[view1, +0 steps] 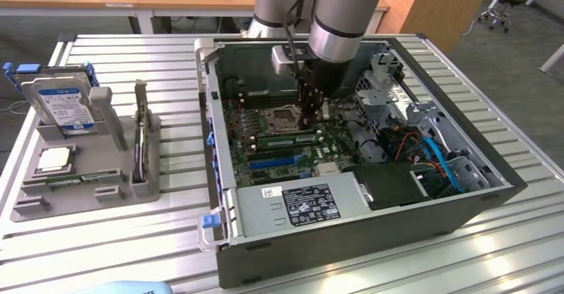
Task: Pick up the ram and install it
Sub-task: 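Press down the ram until it locks into place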
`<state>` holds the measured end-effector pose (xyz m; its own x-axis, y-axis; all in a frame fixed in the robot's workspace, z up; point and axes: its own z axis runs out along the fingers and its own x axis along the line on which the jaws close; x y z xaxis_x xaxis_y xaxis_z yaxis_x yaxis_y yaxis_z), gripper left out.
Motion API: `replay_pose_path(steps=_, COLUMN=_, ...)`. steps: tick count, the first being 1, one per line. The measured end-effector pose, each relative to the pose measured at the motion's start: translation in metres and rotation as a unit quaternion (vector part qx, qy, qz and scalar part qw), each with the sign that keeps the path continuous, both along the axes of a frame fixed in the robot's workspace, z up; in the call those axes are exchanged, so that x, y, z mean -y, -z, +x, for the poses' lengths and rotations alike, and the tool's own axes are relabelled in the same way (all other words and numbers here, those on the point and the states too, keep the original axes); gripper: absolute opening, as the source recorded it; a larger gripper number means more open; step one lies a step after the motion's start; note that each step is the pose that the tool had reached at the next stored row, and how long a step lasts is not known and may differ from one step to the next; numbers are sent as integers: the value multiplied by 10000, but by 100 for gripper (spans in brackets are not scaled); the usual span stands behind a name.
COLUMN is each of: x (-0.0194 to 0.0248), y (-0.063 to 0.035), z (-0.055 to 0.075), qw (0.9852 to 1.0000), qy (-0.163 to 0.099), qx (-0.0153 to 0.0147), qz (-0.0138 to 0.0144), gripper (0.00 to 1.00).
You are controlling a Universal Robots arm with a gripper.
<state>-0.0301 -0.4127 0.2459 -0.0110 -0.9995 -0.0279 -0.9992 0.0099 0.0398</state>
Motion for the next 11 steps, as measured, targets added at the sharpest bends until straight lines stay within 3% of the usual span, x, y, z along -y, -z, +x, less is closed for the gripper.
replay_pose_path(steps=8, x=-13, y=1, z=-210, qw=10000, qy=-1, qx=0, qz=0, gripper=10)
replay_pose_path(steps=11, x=-30, y=1, z=-428, qw=10000, qy=1, qx=0, qz=0, gripper=10)
